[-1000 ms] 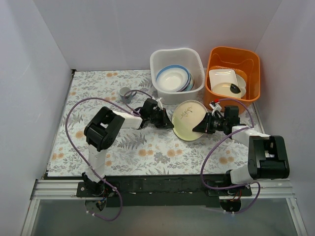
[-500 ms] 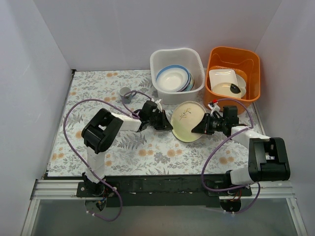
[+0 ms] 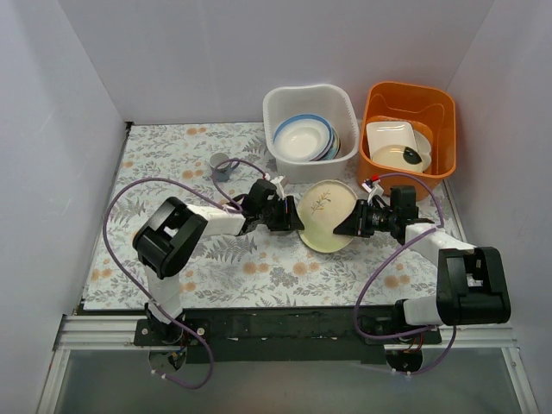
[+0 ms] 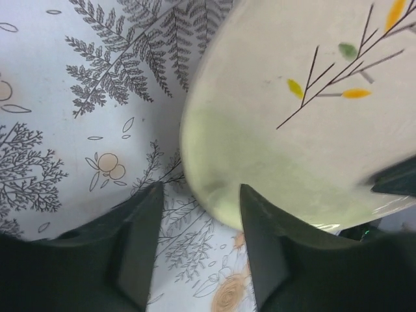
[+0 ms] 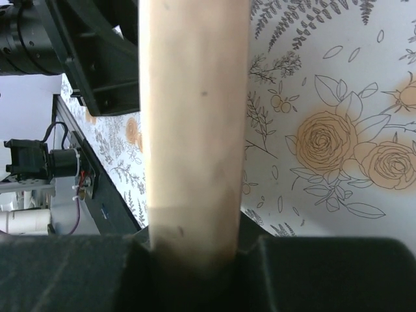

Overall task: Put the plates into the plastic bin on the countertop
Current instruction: Pick up the plate at the center of the board.

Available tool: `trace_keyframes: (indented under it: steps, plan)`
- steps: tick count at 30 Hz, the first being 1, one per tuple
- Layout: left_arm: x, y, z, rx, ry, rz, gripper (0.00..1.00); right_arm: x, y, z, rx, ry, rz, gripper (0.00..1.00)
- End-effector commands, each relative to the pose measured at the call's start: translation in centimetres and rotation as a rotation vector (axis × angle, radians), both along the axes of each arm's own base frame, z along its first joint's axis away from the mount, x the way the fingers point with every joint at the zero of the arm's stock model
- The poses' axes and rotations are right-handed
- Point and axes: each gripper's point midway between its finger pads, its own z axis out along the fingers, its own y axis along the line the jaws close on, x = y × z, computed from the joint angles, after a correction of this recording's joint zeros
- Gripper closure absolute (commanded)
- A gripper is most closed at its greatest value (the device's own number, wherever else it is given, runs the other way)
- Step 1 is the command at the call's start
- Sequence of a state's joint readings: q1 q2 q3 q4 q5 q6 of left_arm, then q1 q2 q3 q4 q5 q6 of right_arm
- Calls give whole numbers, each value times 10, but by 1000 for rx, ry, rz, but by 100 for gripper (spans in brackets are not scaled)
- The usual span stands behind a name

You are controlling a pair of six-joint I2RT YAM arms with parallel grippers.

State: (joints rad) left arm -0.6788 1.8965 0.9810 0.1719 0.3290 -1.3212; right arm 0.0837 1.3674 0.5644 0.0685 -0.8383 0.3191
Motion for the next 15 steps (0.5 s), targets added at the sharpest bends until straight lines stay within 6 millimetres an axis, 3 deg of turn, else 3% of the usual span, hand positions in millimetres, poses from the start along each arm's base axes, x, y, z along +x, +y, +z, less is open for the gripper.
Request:
trace_keyframes:
  steps: [1,4,9,15]
  plan:
    - [2,27,6,99,-65,64,27,6,11,47,85,-170,76,99]
    - [7,33,10,113,-84,105,2,6,11,50,85,-175,74,99]
    - [9,40,11,130,-86,129,2,5,11,50,86,-175,74,99]
    - [7,47,28,102,-134,157,2,4,11,44,85,-155,73,99]
